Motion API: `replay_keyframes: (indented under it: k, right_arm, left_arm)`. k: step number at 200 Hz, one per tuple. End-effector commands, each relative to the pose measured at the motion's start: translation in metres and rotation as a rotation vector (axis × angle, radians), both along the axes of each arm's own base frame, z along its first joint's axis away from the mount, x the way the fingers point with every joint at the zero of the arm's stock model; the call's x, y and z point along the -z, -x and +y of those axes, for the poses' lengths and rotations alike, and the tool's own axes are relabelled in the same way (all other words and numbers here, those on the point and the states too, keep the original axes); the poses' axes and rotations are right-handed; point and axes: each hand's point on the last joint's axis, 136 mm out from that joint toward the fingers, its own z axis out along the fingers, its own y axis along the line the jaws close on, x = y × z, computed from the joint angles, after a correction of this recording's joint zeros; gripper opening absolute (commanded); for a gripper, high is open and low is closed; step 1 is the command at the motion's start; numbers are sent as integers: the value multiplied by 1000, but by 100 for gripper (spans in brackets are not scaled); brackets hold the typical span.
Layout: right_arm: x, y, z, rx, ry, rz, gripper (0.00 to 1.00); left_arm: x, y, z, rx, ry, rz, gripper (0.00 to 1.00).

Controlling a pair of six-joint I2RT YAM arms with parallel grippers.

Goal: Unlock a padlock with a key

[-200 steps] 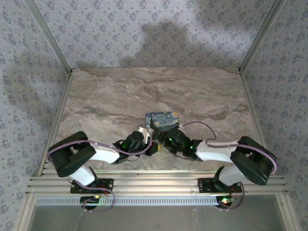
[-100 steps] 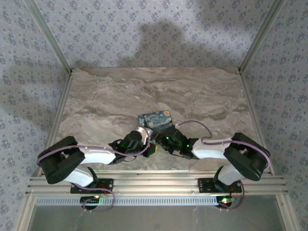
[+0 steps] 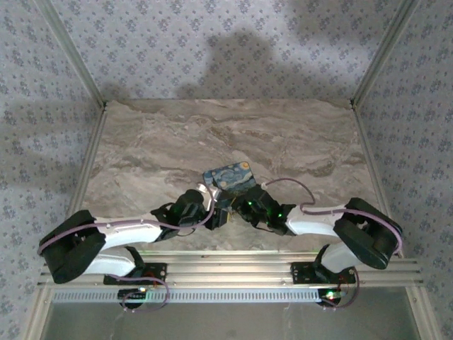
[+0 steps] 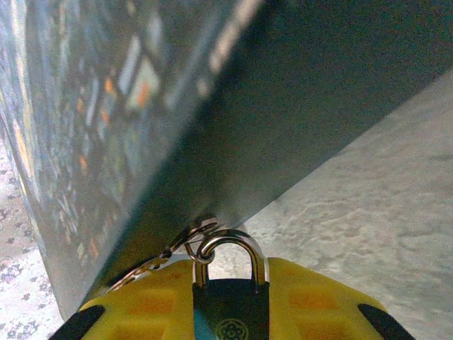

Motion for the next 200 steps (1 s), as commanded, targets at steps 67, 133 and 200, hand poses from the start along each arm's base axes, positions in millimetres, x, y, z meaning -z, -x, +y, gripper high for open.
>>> replay_keyframes:
  k: [67,133,200]
  right_arm:
    - [-2,19,-43,10,187,-48,0]
    - [-7,7,-46,33,202,-40,0]
    - [-18,-13,-39,101,99,-48,0]
  left_arm:
    - [3,-47,-29,-16,37,39,21]
    - [-8,-76,-35,-33,69,50,26]
    - [-17,-51,-27,-121,242,138,31]
